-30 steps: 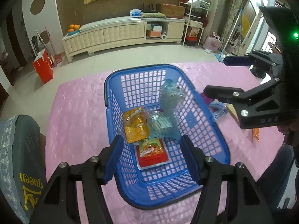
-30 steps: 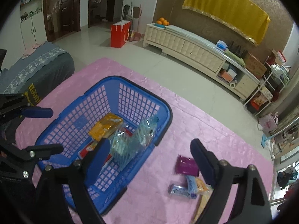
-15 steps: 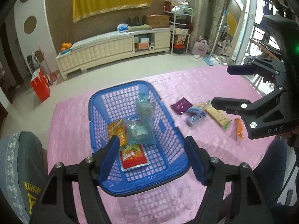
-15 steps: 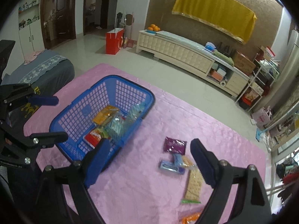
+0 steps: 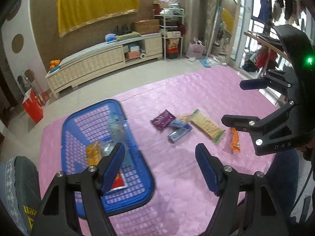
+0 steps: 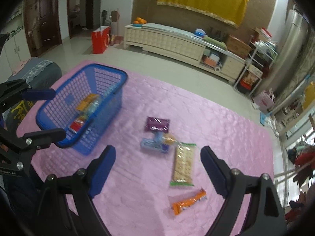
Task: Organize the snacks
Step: 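Move both tools back over the remaining snacks on the table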
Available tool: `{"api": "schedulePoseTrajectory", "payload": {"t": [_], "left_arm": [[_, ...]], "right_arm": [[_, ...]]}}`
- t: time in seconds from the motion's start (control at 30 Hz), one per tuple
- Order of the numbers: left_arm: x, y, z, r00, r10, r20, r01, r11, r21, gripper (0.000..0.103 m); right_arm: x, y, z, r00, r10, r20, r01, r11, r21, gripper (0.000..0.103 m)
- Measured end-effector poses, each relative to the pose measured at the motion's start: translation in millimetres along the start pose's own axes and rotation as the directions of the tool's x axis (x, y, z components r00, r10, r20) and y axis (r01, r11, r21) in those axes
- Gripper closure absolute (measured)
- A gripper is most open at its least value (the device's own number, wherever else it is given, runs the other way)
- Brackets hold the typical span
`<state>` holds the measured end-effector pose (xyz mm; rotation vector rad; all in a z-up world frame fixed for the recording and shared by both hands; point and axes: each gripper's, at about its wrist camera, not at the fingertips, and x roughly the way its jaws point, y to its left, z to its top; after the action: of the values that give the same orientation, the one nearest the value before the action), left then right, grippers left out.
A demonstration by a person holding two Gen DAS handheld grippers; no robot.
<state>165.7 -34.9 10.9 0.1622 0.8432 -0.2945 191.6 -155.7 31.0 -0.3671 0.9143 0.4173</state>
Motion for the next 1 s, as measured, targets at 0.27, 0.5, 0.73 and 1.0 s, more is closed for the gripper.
{"api": "schedulePoseTrajectory", "payload": {"t": [0.27, 0.5, 0.73, 1.0], "left_arm": [[38.9, -38.4, 10.3, 0.999, -0.021, -0.039, 0.022, 0.999, 0.039, 0.031], [81.4, -56.6, 2.1, 0.994, -0.031, -0.108, 0.033, 0.999, 0.019, 0.031], [117.6, -61.2, -8.3, 0.993, -0.011, -0.12, 0.006, 0.999, -0.039, 0.031], [161.2, -58.5, -9.6, 0.993, 0.027, -0.115, -0.034, 0.998, -0.06, 0.031]], "right_arm": [[17.4, -36.1, -25.1, 0.999, -0.003, -0.039, 0.005, 0.998, 0.057, 0.013], [46.9, -57.0, -45.8, 0.996, 0.025, -0.083, -0.018, 0.995, 0.095, 0.013], [79.6, -70.7, -58.1, 0.992, 0.063, -0.109, -0.049, 0.991, 0.126, 0.013], [122.5, -89.5, -63.9, 0.991, 0.097, -0.096, -0.078, 0.98, 0.184, 0.013]]}}
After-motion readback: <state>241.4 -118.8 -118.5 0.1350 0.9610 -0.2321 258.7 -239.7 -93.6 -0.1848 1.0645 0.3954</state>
